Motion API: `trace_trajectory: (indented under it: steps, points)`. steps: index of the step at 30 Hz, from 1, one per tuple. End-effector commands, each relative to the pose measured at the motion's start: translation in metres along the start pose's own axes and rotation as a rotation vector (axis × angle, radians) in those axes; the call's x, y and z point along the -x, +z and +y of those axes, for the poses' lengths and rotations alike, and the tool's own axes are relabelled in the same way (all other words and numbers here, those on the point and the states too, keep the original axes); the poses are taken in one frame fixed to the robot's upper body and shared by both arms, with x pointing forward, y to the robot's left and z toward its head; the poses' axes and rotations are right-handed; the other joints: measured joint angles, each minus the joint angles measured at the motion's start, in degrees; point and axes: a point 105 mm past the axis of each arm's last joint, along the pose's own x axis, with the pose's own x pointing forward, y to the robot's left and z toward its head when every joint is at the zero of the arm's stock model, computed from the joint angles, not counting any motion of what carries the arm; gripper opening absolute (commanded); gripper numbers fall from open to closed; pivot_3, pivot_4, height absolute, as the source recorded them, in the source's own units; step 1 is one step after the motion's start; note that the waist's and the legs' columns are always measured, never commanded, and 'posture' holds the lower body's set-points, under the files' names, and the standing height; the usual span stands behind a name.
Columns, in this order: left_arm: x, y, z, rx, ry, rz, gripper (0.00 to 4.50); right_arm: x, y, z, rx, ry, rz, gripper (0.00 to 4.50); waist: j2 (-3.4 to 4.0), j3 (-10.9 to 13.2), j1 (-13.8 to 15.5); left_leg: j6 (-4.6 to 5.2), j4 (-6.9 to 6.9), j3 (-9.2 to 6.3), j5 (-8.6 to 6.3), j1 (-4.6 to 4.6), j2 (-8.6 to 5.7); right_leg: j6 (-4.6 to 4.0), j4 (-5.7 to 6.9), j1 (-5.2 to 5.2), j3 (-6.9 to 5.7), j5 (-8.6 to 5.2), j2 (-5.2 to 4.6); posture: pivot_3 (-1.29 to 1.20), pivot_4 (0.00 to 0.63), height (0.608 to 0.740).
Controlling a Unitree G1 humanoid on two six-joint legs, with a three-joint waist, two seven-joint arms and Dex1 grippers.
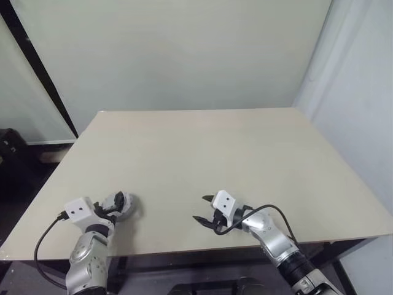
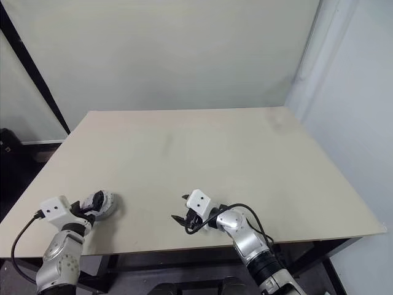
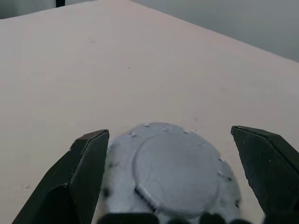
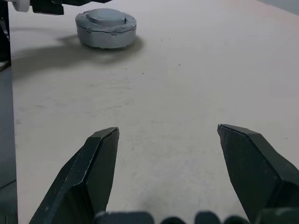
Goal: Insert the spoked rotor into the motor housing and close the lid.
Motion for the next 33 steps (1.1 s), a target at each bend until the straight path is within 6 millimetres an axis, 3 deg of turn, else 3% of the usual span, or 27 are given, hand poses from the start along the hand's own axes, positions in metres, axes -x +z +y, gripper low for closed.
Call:
trace_trajectory:
  steps: [1,6,9,17,25,33]
  points:
    - [0.002,0.027,-0.025,-0.157,-0.157,-0.078,4.47,0.002,0.014,-0.013,-0.056,-0.060,-0.064,3.68,0.00,0.0,0.0,0.00,0.00,0.01,0.00,0.00,0.00,0.00,0.00,0.00,0.00,0.00,0.00,0.00,0.000,0.740]
    - [0.031,0.014,-0.083,-0.296,-0.563,-0.016,4.47,0.012,0.014,-0.029,-0.133,-0.141,-0.083,3.68,0.04,0.0,0.0,-0.01,0.00,0.06,-0.01,-0.02,-0.03,-0.01,-0.04,0.00,0.04,-0.01,-0.04,0.00,0.000,0.740]
    - [0.047,0.007,-0.097,-0.313,-0.692,0.011,4.47,0.018,0.012,-0.035,-0.146,-0.184,-0.080,3.68,0.06,0.0,-0.1,-0.01,-0.04,0.11,-0.02,-0.01,-0.01,-0.01,-0.04,-0.05,0.06,-0.01,-0.05,0.00,0.000,0.740]
    - [0.058,0.001,-0.105,-0.310,-0.804,0.053,4.47,0.032,0.008,-0.054,-0.164,-0.387,-0.058,3.68,0.18,0.0,-0.1,-0.01,-0.06,0.11,-0.01,0.02,0.16,-0.04,0.02,-0.12,0.03,-0.02,0.07,0.00,0.000,0.740]
    - [0.056,0.001,-0.097,-0.327,-0.805,0.086,4.47,0.031,0.004,-0.035,-0.157,-0.380,-0.035,3.68,0.19,0.0,-0.1,0.00,-0.07,0.11,-0.02,-0.02,0.11,-0.03,-0.01,-0.13,0.04,-0.02,0.02,0.00,0.000,0.740]
    - [0.053,0.000,-0.092,-0.333,-0.779,0.090,4.47,0.026,0.008,-0.032,-0.152,-0.392,-0.065,3.68,0.23,0.1,-0.2,0.00,-0.04,0.12,-0.02,0.01,0.13,-0.03,-0.01,-0.13,0.03,-0.02,0.01,0.00,0.000,0.740]
